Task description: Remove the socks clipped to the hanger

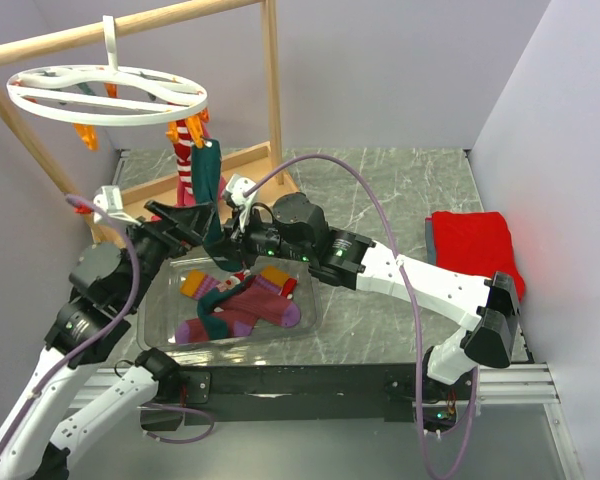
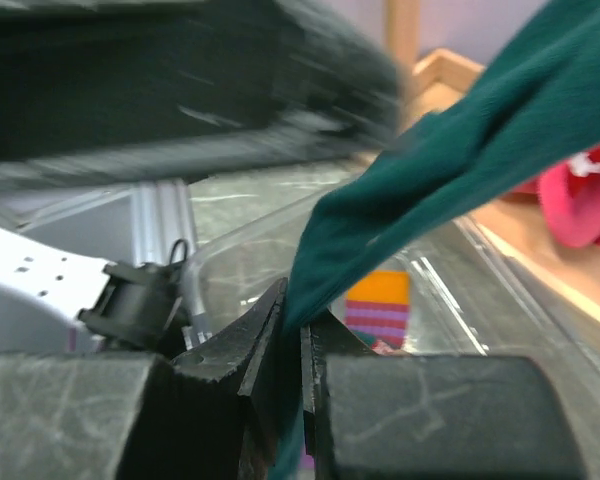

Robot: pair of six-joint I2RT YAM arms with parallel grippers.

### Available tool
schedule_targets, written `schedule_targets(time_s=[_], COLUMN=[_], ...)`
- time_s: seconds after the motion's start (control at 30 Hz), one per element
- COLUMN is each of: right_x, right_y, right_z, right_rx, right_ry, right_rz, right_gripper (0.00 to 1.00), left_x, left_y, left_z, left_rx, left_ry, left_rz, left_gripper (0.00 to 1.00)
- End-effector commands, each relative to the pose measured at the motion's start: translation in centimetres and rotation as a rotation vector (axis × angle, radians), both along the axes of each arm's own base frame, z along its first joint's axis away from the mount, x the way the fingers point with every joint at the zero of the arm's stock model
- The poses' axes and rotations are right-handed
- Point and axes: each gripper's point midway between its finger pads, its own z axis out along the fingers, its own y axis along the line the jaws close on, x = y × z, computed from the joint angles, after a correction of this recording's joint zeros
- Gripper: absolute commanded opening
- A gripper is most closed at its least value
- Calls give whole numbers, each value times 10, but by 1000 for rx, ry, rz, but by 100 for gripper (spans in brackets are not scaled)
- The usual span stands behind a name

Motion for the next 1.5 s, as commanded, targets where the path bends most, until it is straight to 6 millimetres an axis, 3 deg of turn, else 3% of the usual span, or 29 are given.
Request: schedule_targets(time_s=[0.0, 0.2, 0.3, 0.4, 0.43, 0.47, 0.5, 0.57, 0.6, 0.67, 0.7, 0.87, 0.9, 0.93, 0.97, 1.0, 1.07, 1.1, 1.17, 1.2, 1.27, 1.33, 1.37, 1.43, 1.47], right_x=[-17, -17, -18, -21, -20, -21, -21, -14, -10, 6, 13, 50, 58, 63, 70, 78, 89, 95, 106, 109, 119, 122, 125, 128, 134], right_y=[-3, -2, -2, -3, -4, -5, -6, -11, -13, -20, -23, -42, -46, -49, -49, -53, -51, -54, -48, -49, -41, -37, -29, -25, -17], right_z=[23, 19, 18, 17, 13, 13, 14, 11, 11, 12, 12, 41, 53, 60, 63, 80, 85, 104, 106, 121, 119, 133, 127, 142, 135], right_rx=[72, 81, 78, 81, 75, 75, 75, 64, 61, 46, 45, 53, 64, 72, 69, 97, 101, 131, 124, 143, 131, 152, 146, 184, 179], right_ry=[14, 32, 36, 40, 45, 46, 47, 56, 65, 79, 87, 9, -14, -32, -47, -67, -74, -93, -107, -125, -128, -140, -132, -158, -152], right_rz=[89, 107, 116, 124, 121, 122, 118, 77, 58, -2, -25, -156, -187, -203, -214, -227, -228, -230, -235, -238, -234, -221, -200, -178, -170], right_gripper=[16, 15, 14, 13, 13, 14, 16, 24, 33, 41, 51, 85, 97, 100, 100, 100, 100, 100, 100, 100, 100, 100, 100, 100, 100], left_x=[13, 34, 41, 47, 48, 48, 48, 46, 46, 42, 41, 32, 31, 31, 31, 30, 30, 30, 31, 31, 32, 32, 31, 31, 30], left_y=[-13, -24, -24, -15, -14, -12, -11, -8, -5, -1, 1, 11, 13, 14, 15, 15, 14, 13, 11, 11, 11, 10, 9, 7, 7], left_z=[7, 2, 5, 4, 4, 4, 4, 3, 2, 4, 2, -4, -6, -8, -12, -12, -15, -16, -18, -20, -21, -21, -21, -21, -21], left_rx=[-30, -11, -7, 2, 4, 8, 13, 20, 23, 22, 29, 42, 45, 50, 59, 62, 72, 75, 83, 86, 96, 100, 103, 102, 102], left_ry=[-17, 15, 11, 18, 17, 16, 15, 16, 18, 10, 13, 11, 14, 16, 21, 20, 24, 23, 23, 25, 24, 26, 24, 22, 22], left_rz=[-22, -15, 3, 60, 68, 76, 81, 88, 99, 106, 112, 135, 145, 148, 148, 148, 142, 136, 128, 128, 128, 125, 116, 106, 102], left_gripper=[96, 99, 94, 78, 62, 55, 46, 37, 34, 33, 33, 32, 31, 30, 30, 29, 28, 27, 24, 22, 19, 18, 18, 18, 17])
